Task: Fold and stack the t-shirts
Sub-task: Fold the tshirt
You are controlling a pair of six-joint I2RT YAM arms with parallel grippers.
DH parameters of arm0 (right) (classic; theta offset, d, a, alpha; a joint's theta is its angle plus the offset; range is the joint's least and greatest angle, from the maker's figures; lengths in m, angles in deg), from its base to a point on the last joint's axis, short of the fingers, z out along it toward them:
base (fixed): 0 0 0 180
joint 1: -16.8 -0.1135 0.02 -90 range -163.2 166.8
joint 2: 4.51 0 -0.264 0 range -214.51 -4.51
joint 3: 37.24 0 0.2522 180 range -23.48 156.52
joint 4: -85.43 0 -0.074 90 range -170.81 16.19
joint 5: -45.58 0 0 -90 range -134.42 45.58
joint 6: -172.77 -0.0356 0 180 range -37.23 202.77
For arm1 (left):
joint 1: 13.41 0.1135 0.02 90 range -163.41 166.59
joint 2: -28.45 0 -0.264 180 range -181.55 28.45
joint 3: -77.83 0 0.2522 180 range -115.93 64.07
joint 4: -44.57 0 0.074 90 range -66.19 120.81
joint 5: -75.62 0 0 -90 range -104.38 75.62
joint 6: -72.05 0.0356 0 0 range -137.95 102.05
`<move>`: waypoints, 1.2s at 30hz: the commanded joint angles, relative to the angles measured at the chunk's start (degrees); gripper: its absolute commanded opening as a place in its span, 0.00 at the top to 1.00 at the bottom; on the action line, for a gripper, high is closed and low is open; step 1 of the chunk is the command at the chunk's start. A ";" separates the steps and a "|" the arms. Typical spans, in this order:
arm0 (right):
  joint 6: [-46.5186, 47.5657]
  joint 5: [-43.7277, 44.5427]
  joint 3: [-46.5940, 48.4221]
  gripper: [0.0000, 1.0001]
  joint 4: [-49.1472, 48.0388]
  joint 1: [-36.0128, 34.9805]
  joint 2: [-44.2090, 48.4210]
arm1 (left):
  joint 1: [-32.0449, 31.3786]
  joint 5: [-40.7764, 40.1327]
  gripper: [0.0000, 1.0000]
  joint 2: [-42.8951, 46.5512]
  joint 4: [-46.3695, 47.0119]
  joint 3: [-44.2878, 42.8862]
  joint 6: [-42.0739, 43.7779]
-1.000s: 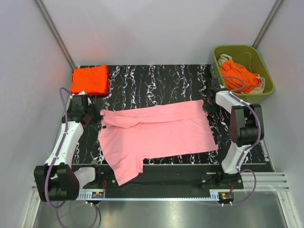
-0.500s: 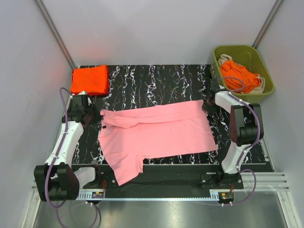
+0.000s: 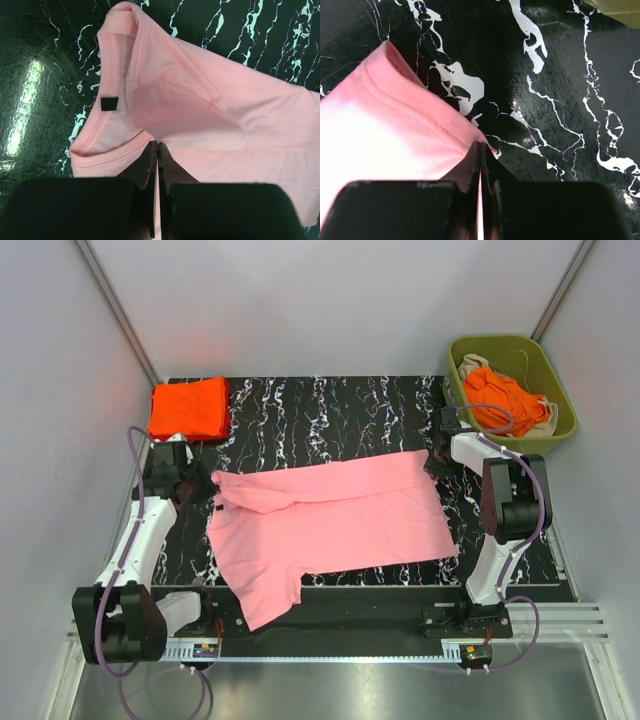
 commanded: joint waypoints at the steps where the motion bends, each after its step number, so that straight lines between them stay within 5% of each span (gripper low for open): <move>1: -0.86 4.87 0.60 1.00 -0.35 0.46 1.76 | -0.06 0.53 1.00 -0.13 2.47 -1.12 0.36; 17: 0.55 -0.05 2.27 1.00 0.36 0.46 6.95 | -0.06 -8.17 1.00 -2.42 -2.80 -10.26 3.61; 31: 2.30 -2.07 -0.01 1.00 0.27 0.11 6.87 | -0.06 -3.09 1.00 -0.84 -3.33 -4.38 3.87; 36: 2.40 -3.04 0.25 0.88 0.45 -0.15 5.81 | -0.23 2.28 1.00 -1.02 -2.98 -0.95 4.40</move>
